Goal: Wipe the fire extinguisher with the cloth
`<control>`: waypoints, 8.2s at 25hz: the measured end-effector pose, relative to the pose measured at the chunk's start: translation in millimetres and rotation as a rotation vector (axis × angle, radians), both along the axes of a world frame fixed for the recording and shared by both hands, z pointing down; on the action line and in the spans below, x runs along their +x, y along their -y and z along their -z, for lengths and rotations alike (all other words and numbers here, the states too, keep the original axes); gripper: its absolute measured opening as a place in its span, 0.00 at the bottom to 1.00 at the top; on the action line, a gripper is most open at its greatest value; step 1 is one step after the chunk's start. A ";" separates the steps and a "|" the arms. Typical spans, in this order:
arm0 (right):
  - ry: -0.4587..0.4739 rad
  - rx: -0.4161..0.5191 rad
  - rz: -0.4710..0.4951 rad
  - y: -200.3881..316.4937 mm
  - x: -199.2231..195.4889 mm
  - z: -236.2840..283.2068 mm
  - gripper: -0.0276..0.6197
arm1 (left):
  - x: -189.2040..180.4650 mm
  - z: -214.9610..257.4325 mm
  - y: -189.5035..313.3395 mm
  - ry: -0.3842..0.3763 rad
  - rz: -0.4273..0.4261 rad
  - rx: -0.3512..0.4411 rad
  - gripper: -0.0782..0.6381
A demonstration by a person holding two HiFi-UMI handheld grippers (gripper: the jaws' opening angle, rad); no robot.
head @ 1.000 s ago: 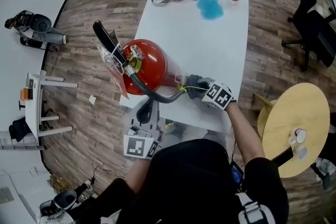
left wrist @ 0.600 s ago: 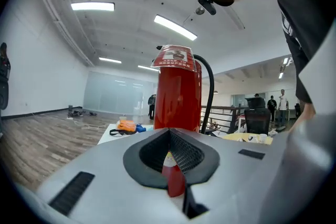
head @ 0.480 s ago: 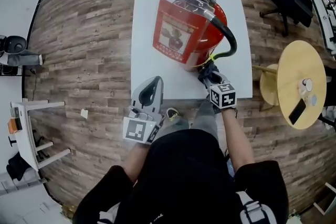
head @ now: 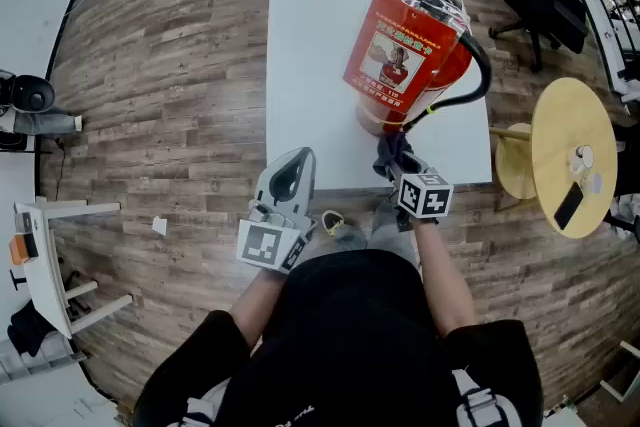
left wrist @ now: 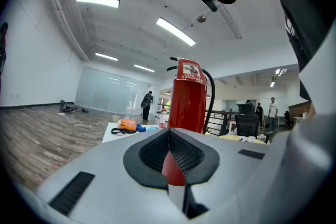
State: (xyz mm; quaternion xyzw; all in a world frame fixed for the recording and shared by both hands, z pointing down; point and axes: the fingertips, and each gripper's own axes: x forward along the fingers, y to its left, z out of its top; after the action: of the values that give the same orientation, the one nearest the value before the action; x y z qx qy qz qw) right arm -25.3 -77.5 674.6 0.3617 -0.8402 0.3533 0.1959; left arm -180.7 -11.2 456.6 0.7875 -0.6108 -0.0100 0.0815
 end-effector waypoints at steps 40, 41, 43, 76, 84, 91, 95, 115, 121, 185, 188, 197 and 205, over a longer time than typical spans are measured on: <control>0.240 0.279 -0.281 7.9 -36.2 147.8 0.17 | -77.0 20.5 -43.1 -0.032 0.152 0.082 0.14; 0.222 0.355 -0.261 10.1 -28.8 172.3 0.17 | -73.9 21.2 -40.8 -0.033 0.140 0.082 0.14; 0.183 0.504 -0.216 12.9 -19.2 224.1 0.17 | -64.4 21.3 -36.8 -0.037 0.110 0.081 0.14; 0.191 0.626 0.683 -70.1 -91.9 257.0 0.17 | 42.0 60.8 -21.7 0.058 -0.523 0.169 0.54; 0.573 0.526 0.960 -127.5 -71.5 293.5 0.17 | 85.4 86.6 -63.3 -0.135 -0.954 0.229 0.41; 0.490 0.549 0.863 -100.8 -58.4 283.9 0.19 | 87.5 87.4 -42.4 -0.062 -0.930 0.177 0.21; 0.489 0.549 0.755 -77.2 -36.8 283.2 0.24 | 57.7 95.4 -24.9 -0.151 -0.812 0.186 0.21; 0.459 0.695 0.477 13.1 0.8 302.7 0.24 | 33.9 126.6 140.5 0.041 -0.288 0.188 0.21; 0.426 0.688 0.546 1.2 -9.6 289.1 0.24 | 77.8 123.9 78.7 -0.034 -0.419 0.206 0.21; 0.213 0.677 0.457 21.5 -18.1 260.1 0.13 | 52.9 19.1 112.5 0.031 -0.284 0.043 0.21; 0.228 0.678 0.416 28.1 -13.4 259.0 0.09 | 53.2 19.2 111.6 0.040 -0.275 0.036 0.21; 0.186 0.699 0.360 32.0 -8.0 255.2 0.07 | 59.8 24.9 106.4 0.062 -0.261 0.042 0.21; 0.228 0.711 0.393 23.1 -13.0 262.6 0.07 | 52.1 69.8 120.1 0.118 -0.265 0.122 0.21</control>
State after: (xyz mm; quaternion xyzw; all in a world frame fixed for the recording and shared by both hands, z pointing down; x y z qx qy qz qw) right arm -38.2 -100.7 412.0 0.1983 -0.9791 0.0351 0.0284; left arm -128.7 -131.4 386.9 0.8639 -0.5036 0.0101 -0.0018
